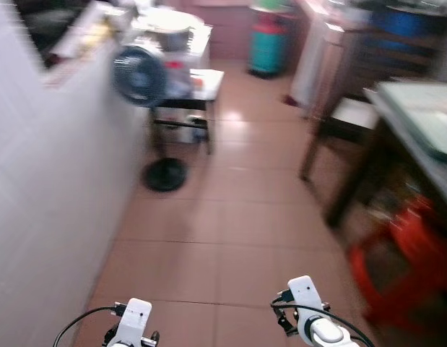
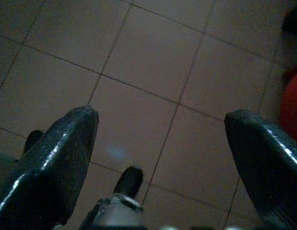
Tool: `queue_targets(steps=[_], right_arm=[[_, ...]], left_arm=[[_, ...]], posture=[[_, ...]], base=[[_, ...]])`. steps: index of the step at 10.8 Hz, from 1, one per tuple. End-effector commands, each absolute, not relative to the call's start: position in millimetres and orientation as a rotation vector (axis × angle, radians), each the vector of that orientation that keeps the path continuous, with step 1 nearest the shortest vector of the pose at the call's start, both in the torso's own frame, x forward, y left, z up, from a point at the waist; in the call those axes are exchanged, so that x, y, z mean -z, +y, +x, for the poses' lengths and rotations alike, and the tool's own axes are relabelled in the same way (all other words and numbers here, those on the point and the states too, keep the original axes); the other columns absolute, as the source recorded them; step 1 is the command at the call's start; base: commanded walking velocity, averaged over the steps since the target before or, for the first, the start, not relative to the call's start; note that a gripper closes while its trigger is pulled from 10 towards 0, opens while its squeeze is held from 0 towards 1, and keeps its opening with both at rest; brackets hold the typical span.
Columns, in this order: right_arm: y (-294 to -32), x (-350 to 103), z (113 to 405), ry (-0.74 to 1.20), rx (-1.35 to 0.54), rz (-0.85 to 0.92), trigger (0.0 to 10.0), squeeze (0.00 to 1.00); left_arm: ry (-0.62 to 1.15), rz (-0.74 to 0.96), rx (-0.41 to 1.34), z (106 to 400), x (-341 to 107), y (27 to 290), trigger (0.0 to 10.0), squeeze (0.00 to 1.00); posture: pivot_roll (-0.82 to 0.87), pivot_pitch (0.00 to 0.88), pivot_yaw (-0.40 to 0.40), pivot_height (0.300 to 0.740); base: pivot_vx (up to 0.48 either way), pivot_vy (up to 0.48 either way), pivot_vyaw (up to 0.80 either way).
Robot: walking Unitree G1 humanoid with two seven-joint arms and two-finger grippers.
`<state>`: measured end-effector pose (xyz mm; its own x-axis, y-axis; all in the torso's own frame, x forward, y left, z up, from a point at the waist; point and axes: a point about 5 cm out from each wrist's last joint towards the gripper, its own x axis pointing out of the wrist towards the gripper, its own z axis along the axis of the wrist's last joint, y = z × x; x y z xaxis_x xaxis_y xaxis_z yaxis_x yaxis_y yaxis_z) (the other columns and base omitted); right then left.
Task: Setting the table
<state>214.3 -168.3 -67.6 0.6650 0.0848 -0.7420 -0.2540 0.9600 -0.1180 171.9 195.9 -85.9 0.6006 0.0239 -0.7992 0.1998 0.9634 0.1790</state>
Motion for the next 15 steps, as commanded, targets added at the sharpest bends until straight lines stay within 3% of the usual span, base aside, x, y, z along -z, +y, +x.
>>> queue_targets(steps=[1, 7, 15], right_arm=[[-168.2, 66.5, 215.8, 0.813, -0.203, -0.225, 10.0, 0.0], [-167.5, 68.7, 212.6, 0.83, -0.189, -0.203, 10.0, 0.0], [-170.4, 72.1, 206.7, 0.852, -0.168, -0.188, 10.0, 0.0]], left_arm=[[0.934, 0.267, 0.106, 170.5, 86.0, 200.7, 10.0, 0.0], [0.942, 0.278, 0.121, 168.0, 86.7, 202.3, 10.0, 0.0], [0.948, 0.309, 0.131, 168.1, 87.0, 201.7, 10.0, 0.0]], posture=[[-0.07, 0.009, 0.04, 0.74], [-0.07, 0.011, 0.045, 0.74], [-0.07, 0.013, 0.049, 0.74]], base=[[0.379, 0.0, 0.58], [0.336, 0.261, 0.08], [0.0, 0.34, -0.11]])
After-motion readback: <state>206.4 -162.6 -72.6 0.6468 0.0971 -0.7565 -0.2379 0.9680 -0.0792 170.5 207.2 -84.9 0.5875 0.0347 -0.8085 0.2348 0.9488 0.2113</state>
